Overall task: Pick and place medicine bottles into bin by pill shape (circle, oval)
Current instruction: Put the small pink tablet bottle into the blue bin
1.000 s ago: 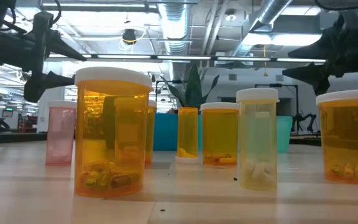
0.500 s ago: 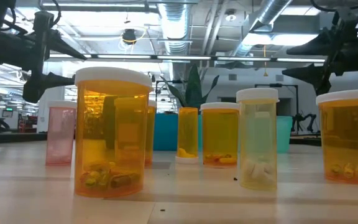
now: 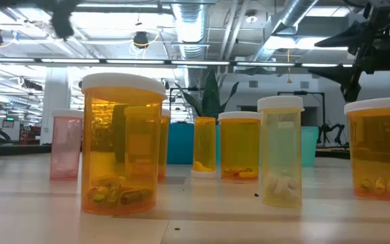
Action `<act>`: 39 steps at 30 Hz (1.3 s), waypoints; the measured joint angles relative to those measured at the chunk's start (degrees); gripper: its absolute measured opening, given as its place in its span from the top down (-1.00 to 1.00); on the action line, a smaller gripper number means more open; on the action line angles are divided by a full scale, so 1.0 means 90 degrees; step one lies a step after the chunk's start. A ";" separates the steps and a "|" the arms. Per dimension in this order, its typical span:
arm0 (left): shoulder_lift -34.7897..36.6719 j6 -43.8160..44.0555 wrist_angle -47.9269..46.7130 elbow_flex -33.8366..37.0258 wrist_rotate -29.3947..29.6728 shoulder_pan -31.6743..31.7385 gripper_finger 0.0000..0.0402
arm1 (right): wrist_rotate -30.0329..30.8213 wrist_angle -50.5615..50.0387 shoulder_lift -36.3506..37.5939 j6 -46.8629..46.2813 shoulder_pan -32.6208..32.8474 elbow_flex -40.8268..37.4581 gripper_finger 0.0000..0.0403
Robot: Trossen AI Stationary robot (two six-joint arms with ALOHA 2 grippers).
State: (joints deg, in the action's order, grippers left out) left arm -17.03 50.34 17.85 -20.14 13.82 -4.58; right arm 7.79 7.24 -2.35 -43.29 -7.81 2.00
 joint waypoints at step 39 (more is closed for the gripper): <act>-0.8053 -0.2555 -0.5261 -0.4296 -0.0128 -0.2849 -0.17 | -0.0041 -0.0307 0.0002 -0.0025 -0.0005 0.0032 -0.27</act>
State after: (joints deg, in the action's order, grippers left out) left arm -89.51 27.34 -29.49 -58.80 12.67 -30.22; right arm 7.42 4.48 -2.33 -43.51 -7.86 2.28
